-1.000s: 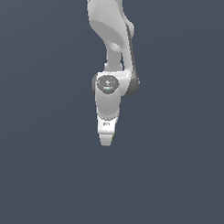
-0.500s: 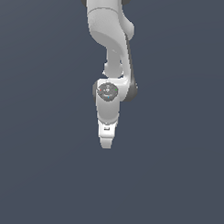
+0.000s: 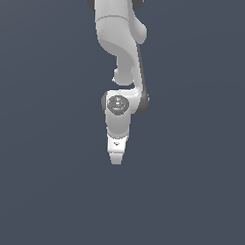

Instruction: Pick up the object and move it to a goal position.

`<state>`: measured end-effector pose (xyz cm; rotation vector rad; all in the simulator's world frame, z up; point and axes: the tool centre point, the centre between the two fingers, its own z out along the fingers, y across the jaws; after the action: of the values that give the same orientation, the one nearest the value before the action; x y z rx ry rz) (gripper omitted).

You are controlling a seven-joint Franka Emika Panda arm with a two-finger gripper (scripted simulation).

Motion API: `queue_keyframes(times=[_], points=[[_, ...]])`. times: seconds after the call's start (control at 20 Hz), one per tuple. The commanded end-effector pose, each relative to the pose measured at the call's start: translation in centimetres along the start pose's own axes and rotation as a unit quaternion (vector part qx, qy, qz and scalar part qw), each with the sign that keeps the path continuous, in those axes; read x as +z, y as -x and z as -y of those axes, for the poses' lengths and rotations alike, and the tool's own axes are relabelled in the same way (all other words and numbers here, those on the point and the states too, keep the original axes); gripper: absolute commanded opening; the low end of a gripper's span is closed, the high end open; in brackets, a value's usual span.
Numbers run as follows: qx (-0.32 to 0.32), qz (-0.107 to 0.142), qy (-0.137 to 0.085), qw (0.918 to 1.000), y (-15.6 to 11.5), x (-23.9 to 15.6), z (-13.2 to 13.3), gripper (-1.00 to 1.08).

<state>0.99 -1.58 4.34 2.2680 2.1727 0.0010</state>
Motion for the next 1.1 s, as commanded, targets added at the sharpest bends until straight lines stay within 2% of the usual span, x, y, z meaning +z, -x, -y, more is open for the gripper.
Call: queue_keyframes(times=[0.0, 0.55, 1.05], points=[[0.000, 0.000, -0.001, 1.0000, 0.0, 0.1, 0.0, -1.00], [0.000, 0.000, 0.000, 1.0000, -0.4, -0.6, -0.3, -1.00], [0.000, -0.001, 0.000, 1.0000, -3.5, -5.3, -2.9, -1.00]])
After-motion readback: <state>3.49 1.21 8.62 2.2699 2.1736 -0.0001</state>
